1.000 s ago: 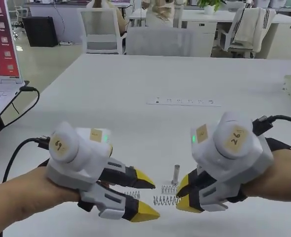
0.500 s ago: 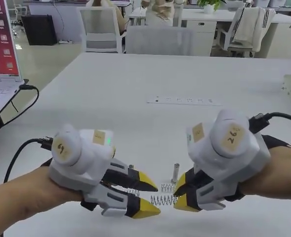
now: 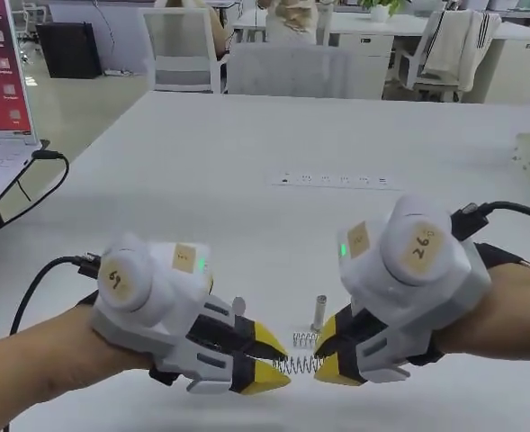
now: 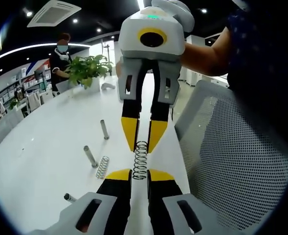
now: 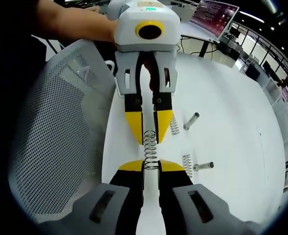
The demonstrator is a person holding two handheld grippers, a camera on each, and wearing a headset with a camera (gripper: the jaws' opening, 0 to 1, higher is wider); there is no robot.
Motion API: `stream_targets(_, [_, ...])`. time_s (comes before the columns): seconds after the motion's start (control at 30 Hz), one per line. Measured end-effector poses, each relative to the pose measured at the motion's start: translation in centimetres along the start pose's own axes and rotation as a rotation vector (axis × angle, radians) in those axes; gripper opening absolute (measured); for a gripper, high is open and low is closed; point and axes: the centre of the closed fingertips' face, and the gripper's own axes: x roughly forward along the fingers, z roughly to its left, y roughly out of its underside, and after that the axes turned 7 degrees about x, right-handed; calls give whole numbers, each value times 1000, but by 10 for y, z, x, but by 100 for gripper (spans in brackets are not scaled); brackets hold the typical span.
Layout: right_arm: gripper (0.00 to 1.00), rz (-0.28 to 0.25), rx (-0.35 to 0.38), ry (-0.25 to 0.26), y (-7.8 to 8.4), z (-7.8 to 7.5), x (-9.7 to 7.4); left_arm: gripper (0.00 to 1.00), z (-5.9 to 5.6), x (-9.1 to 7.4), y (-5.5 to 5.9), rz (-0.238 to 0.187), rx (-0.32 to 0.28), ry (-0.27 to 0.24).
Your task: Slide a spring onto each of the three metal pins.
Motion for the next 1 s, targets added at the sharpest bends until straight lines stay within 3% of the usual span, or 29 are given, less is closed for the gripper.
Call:
stream_targets(0.57, [9,-4,4,-9,0,2,2,2,-3,3,3,2,17,9])
stream_targets(1.0, [11,-24,49,-19,8,2,7,2,-3,0,-2,-24,2,4])
